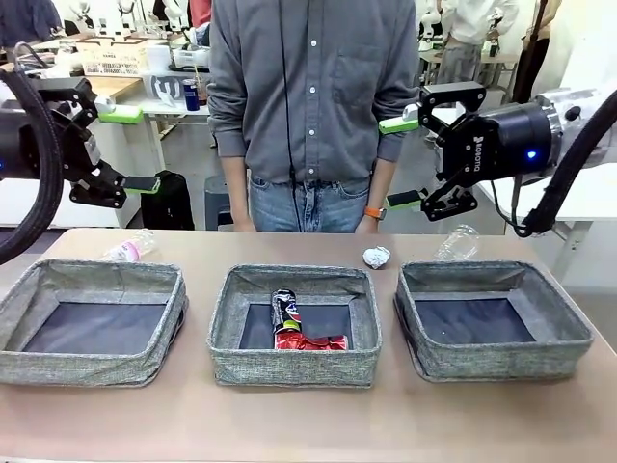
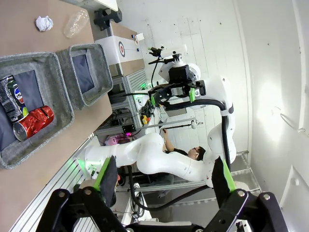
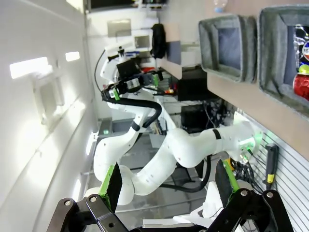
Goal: Sort the waste into the appropriate baskets.
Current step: Pick up the waste item pointed out by the person.
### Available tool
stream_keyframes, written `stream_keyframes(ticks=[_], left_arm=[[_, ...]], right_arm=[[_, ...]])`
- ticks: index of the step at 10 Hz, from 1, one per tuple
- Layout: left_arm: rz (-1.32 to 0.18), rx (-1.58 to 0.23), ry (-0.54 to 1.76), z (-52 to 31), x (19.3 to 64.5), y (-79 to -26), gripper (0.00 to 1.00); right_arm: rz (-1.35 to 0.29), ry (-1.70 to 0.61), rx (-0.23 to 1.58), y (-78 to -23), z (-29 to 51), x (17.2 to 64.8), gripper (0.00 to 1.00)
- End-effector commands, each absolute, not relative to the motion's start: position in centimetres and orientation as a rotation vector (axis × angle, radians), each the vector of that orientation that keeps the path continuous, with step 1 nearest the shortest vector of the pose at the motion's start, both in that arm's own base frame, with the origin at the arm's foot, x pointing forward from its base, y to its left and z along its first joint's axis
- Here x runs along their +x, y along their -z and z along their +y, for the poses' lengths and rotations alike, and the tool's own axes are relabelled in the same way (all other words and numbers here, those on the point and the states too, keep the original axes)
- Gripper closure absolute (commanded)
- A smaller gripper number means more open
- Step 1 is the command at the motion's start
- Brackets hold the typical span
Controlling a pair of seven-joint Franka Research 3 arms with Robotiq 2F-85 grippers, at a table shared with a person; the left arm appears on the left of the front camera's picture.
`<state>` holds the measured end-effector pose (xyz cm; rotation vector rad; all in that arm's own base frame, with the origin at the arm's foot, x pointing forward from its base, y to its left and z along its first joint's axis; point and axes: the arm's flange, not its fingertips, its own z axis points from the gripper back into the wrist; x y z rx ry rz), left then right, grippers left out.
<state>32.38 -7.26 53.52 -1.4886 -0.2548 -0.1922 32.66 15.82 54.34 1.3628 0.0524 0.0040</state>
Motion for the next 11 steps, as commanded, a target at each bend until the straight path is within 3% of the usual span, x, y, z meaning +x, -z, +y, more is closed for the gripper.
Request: stream_keyframes(ticks=[1, 11], left_arm=[[-0.255, -1.513, 0.179, -7.46, 32.32, -54.00, 0.00], [-0.255, -1.513, 0.179, -7.46, 32.32, -54.00, 0.00]], right_arm=[[0.047, -0.004, 1.387, -54.60, 16.00, 32.72, 0.00], [0.047, -0.004, 1.387, -54.60, 16.00, 32.72, 0.00]])
